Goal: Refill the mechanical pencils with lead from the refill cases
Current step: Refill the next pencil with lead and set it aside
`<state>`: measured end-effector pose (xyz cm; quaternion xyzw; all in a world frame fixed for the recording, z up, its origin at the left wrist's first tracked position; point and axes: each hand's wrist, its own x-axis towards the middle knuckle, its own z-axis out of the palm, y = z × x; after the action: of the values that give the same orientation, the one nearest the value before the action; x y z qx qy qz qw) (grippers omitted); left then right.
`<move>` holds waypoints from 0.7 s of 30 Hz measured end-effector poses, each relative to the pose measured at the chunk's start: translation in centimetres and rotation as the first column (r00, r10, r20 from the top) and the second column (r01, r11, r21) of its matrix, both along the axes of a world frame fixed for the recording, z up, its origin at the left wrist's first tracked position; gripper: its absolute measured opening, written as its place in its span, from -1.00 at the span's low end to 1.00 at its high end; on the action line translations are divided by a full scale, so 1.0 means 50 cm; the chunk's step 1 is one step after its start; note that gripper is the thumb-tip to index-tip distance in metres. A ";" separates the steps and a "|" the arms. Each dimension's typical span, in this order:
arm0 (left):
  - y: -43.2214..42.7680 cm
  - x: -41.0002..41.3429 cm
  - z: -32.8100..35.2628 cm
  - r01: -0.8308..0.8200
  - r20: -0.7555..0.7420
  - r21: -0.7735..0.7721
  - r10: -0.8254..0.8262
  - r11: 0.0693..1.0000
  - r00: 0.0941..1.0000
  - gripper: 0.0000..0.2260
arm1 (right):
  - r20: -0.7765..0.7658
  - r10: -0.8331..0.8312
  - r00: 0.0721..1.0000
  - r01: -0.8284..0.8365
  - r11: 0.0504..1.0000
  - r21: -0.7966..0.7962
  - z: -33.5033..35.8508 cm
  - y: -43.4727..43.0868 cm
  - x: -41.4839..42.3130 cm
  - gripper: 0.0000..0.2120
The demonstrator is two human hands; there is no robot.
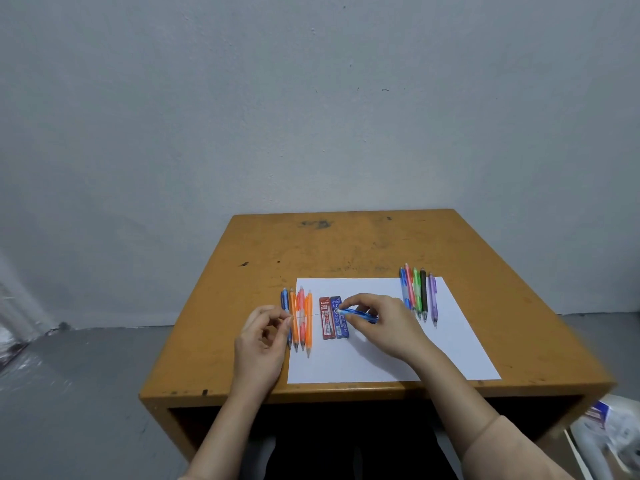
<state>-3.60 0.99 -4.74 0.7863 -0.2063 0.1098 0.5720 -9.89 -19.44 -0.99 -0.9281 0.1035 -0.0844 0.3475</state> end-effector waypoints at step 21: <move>0.001 0.001 0.000 0.014 0.024 0.014 -0.014 1.000 1.000 -0.84 | 0.013 0.106 0.994 -0.107 0.981 0.163 0.006 0.011 0.001 -0.79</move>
<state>-3.54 1.02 -4.72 0.7873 -0.2194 0.1140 0.5648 -9.82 -18.88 -0.69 -0.9006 0.0594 -0.0587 0.4266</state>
